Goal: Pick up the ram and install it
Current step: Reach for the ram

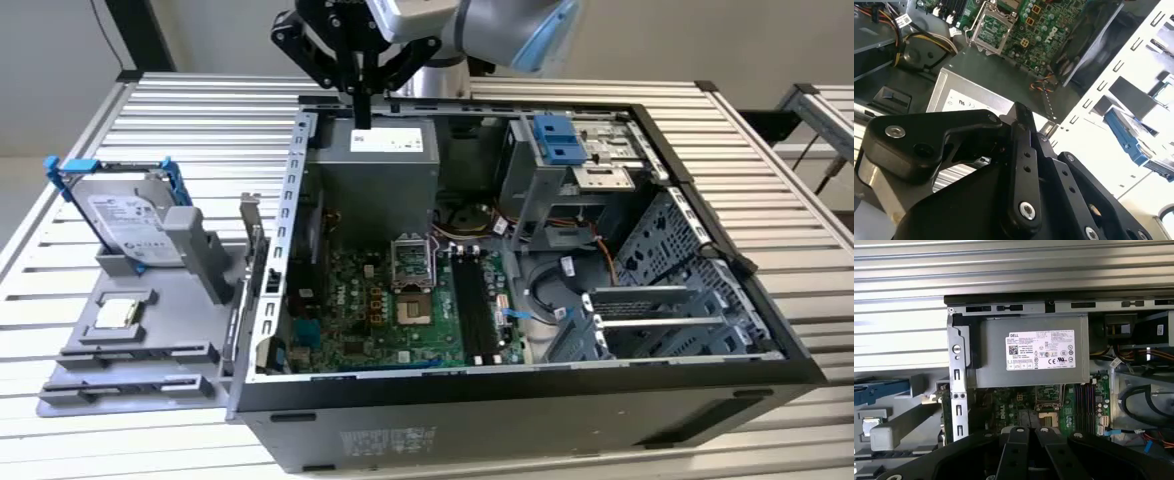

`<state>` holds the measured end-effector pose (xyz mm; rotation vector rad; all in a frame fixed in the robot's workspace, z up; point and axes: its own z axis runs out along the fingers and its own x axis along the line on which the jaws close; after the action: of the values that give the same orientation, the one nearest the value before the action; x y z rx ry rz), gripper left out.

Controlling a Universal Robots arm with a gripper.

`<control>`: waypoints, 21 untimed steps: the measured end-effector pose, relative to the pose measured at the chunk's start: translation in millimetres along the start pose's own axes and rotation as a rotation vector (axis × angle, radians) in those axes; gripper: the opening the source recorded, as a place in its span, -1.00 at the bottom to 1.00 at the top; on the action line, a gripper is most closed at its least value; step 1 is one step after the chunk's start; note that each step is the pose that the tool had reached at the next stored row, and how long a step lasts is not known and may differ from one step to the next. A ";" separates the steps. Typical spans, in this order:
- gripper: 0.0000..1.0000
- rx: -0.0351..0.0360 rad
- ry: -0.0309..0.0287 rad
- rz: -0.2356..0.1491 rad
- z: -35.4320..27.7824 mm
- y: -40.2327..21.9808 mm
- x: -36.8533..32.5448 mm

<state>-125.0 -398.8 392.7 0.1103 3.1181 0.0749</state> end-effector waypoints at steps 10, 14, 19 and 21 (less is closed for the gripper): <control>-1.00 0.0000 -0.0001 0.000 -0.4 -1.9 24.8; -1.00 0.0001 0.0000 0.000 -0.4 -2.5 32.8; -1.00 0.0014 -0.0002 0.000 -0.1 -3.4 46.5; -1.00 0.0019 -0.0002 0.000 0.0 -3.8 51.4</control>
<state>-176.5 -398.9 391.5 0.1103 3.1180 0.0719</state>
